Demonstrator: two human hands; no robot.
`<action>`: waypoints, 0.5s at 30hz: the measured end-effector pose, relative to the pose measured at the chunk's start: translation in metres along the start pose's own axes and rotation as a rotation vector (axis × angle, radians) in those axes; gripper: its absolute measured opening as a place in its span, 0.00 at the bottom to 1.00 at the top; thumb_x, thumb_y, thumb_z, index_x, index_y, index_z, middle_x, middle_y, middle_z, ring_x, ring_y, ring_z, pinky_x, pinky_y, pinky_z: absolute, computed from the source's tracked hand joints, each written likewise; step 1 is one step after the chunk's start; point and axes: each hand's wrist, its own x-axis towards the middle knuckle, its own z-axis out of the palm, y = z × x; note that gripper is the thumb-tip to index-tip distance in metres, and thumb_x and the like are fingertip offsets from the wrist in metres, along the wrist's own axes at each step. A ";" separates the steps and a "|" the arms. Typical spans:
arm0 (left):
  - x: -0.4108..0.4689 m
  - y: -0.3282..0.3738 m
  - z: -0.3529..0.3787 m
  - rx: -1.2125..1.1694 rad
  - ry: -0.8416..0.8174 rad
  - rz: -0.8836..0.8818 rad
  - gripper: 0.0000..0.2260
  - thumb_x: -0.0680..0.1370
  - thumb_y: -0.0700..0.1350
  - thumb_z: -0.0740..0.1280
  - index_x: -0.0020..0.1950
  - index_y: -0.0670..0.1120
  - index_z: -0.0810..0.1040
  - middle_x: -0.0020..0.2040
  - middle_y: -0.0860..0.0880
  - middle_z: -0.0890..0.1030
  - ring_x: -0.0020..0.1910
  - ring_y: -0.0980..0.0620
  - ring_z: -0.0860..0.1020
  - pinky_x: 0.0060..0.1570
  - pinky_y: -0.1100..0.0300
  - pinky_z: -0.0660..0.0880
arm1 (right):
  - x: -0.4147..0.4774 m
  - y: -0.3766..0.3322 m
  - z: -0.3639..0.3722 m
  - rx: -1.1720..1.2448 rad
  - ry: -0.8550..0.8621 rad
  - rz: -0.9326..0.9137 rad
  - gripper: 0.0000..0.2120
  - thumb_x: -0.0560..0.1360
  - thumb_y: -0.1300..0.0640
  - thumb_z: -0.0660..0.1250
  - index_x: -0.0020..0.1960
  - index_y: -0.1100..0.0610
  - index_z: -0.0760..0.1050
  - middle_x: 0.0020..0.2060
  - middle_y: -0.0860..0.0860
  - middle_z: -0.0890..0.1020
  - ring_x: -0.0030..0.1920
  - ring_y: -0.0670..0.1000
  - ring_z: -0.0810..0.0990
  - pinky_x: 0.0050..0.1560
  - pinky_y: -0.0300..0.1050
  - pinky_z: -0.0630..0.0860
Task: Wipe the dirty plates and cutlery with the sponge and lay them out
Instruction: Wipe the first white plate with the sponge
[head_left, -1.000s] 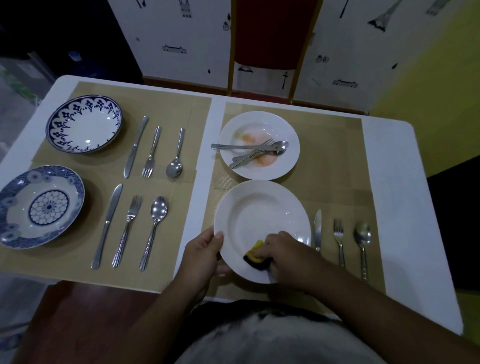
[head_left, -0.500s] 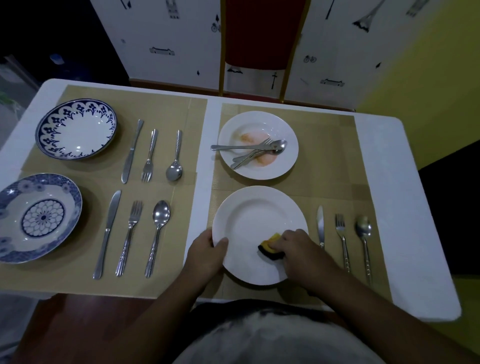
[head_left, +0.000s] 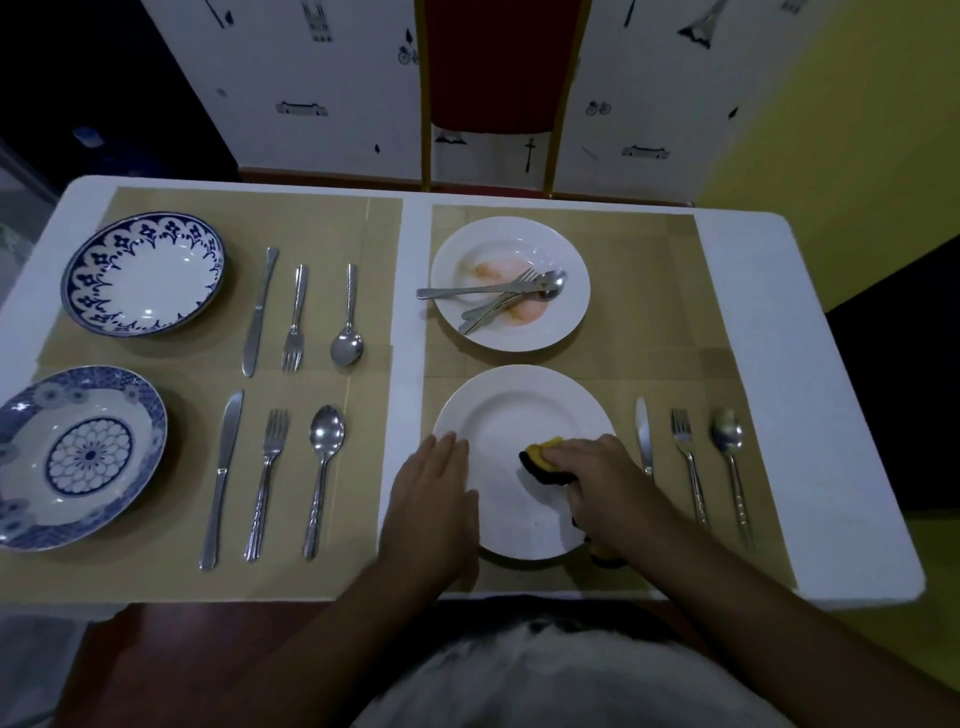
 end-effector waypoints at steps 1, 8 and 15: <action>-0.001 0.001 0.005 0.027 -0.038 0.010 0.27 0.83 0.50 0.59 0.80 0.45 0.58 0.81 0.46 0.59 0.81 0.45 0.54 0.79 0.49 0.52 | -0.001 -0.001 0.002 0.018 -0.028 -0.033 0.23 0.72 0.66 0.61 0.62 0.48 0.76 0.56 0.45 0.80 0.51 0.52 0.73 0.53 0.47 0.73; -0.004 0.017 0.034 0.197 -0.128 0.054 0.35 0.79 0.53 0.66 0.80 0.39 0.57 0.81 0.41 0.58 0.81 0.39 0.51 0.74 0.49 0.40 | -0.015 0.006 0.000 -0.174 -0.376 -0.354 0.18 0.73 0.52 0.60 0.60 0.37 0.67 0.48 0.45 0.77 0.43 0.51 0.68 0.36 0.45 0.64; 0.000 0.034 0.034 0.222 -0.110 -0.055 0.31 0.76 0.43 0.66 0.78 0.38 0.63 0.78 0.40 0.65 0.79 0.36 0.57 0.76 0.44 0.50 | -0.011 0.028 -0.030 -0.256 -0.397 -0.302 0.14 0.68 0.59 0.66 0.51 0.44 0.78 0.45 0.50 0.68 0.47 0.57 0.74 0.45 0.45 0.73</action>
